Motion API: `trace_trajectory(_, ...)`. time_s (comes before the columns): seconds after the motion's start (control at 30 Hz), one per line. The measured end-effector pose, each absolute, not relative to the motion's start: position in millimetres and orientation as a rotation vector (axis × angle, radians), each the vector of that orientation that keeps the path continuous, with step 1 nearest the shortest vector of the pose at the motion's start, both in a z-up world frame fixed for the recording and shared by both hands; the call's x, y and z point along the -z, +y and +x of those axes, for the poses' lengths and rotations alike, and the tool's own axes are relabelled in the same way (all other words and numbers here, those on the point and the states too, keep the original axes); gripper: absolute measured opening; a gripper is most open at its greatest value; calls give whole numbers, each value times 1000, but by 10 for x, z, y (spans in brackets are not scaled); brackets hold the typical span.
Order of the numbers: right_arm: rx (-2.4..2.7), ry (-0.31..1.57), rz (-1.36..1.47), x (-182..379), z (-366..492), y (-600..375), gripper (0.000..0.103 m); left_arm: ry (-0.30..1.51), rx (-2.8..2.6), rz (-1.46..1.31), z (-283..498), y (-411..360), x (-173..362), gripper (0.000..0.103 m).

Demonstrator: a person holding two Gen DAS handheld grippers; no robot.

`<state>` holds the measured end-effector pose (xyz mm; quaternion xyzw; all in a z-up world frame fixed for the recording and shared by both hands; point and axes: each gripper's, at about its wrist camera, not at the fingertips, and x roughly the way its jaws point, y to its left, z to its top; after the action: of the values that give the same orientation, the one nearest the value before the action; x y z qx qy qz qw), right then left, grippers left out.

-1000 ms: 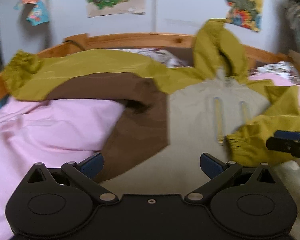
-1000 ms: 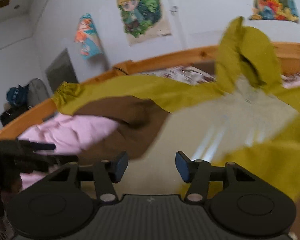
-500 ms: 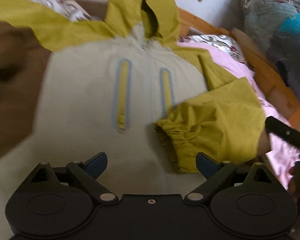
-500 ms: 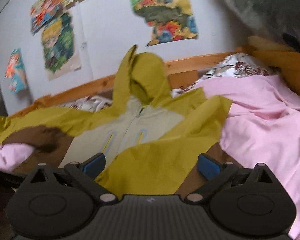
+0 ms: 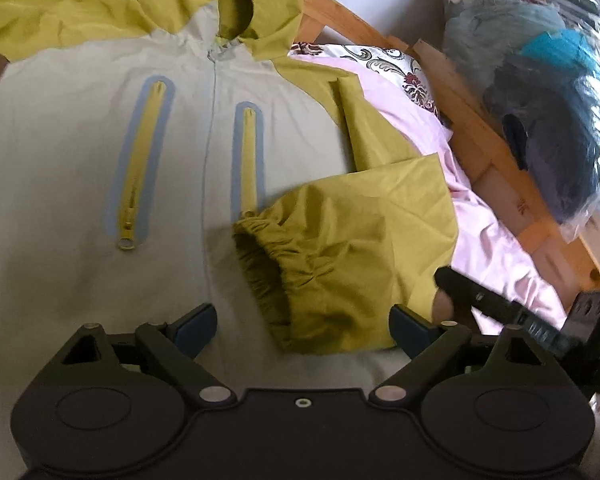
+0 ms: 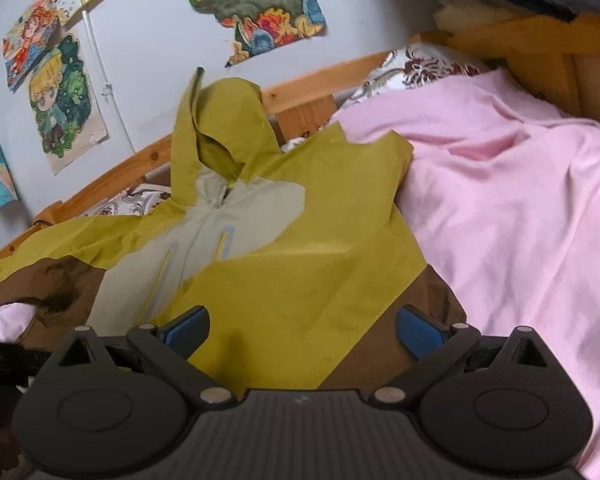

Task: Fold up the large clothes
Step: 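Grasp the other olive sleeve cuff with the left tool, then lift the held sleeve with the left tool and fold it across the jacket front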

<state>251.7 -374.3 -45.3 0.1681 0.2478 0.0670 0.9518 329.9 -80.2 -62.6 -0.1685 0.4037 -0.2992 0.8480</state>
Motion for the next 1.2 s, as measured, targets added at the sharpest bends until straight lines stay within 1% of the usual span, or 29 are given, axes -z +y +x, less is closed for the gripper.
trace_trajectory(0.07,-130,514,347,484,2529,-3750,102,855,640,-374,3352,-831,644,86)
trace_trajectory(0.1,-129,518,350,494,2536,-3757,102,859,645,-381,3382,-850,648,81)
trace_trajectory(0.13,-127,521,353,501,2544,-3760,102,870,649,-392,3411,-864,659,74)
trace_trajectory(0.17,-125,523,354,509,2551,-3759,102,881,647,-402,3430,-880,667,70)
trace_trajectory(0.23,-119,526,351,518,2561,-3751,102,890,625,-413,3446,-896,673,51)
trace_trajectory(0.27,-117,526,349,518,2562,-3744,103,882,606,-412,3444,-897,661,45)
trace_trajectory(0.33,-115,522,339,508,2561,-3726,103,864,571,-396,3434,-890,619,17)
trace_trajectory(0.4,-124,509,336,493,2550,-3718,103,840,554,-391,3404,-866,553,12)
trace_trajectory(0.43,-131,500,336,482,2540,-3715,103,819,557,-390,3367,-856,507,10)
trace_trajectory(0.6,-165,450,339,402,2490,-3693,103,669,501,-291,3097,-797,203,7)
trace_trajectory(0.73,-174,402,333,290,2416,-3691,103,559,350,-279,2850,-475,-80,6)
trace_trajectory(0.83,-164,388,317,229,2368,-3703,103,494,197,-212,2641,-239,-223,6)
trace_trajectory(1.0,-99,421,284,262,2373,-3707,103,550,-10,-165,2519,6,-106,6)
trace_trajectory(1.13,-48,449,246,313,2430,-3707,103,636,-106,-138,2548,101,95,7)
trace_trajectory(1.2,-27,459,224,334,2460,-3705,103,714,-120,-139,2570,124,204,8)
